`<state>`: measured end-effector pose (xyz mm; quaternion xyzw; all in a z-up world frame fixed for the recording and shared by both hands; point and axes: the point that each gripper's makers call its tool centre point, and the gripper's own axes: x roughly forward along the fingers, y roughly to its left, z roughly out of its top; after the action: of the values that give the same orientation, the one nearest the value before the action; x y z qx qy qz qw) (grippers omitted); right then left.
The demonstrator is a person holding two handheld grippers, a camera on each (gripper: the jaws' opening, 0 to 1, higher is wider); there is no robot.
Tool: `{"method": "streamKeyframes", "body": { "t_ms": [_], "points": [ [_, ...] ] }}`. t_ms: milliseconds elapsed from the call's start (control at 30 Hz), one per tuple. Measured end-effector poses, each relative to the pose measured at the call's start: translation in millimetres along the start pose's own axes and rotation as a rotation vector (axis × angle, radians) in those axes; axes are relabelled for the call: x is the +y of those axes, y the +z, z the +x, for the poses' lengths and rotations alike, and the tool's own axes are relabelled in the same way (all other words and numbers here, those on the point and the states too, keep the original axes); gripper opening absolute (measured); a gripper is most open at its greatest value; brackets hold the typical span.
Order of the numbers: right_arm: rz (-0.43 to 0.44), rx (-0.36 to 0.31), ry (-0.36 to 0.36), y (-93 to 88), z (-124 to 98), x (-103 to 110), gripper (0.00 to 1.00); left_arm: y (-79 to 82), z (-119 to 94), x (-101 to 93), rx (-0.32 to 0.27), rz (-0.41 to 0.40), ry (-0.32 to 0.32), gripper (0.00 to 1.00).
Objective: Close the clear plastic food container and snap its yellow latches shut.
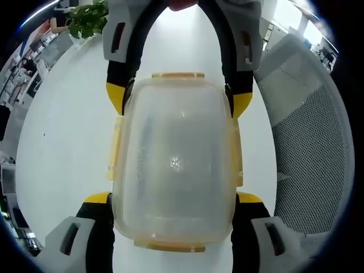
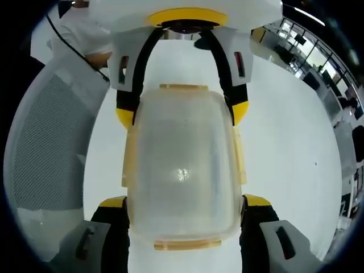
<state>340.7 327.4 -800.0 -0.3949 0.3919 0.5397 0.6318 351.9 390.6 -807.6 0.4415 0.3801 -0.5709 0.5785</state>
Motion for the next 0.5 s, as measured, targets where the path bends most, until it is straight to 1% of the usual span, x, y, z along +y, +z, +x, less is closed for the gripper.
{"method": "streamKeyframes", "body": {
  "t_ms": [367, 500],
  "points": [
    [0.000, 0.000, -0.001, 0.6, 2.9, -9.8, 0.80, -1.5, 1.5, 8.6, 0.005, 0.000, -0.007, 0.87],
    [0.001, 0.002, -0.003, 0.6, 2.9, -13.2, 0.80, -1.0, 2.0, 12.4, -0.001, 0.003, -0.007, 0.87]
  ]
}}
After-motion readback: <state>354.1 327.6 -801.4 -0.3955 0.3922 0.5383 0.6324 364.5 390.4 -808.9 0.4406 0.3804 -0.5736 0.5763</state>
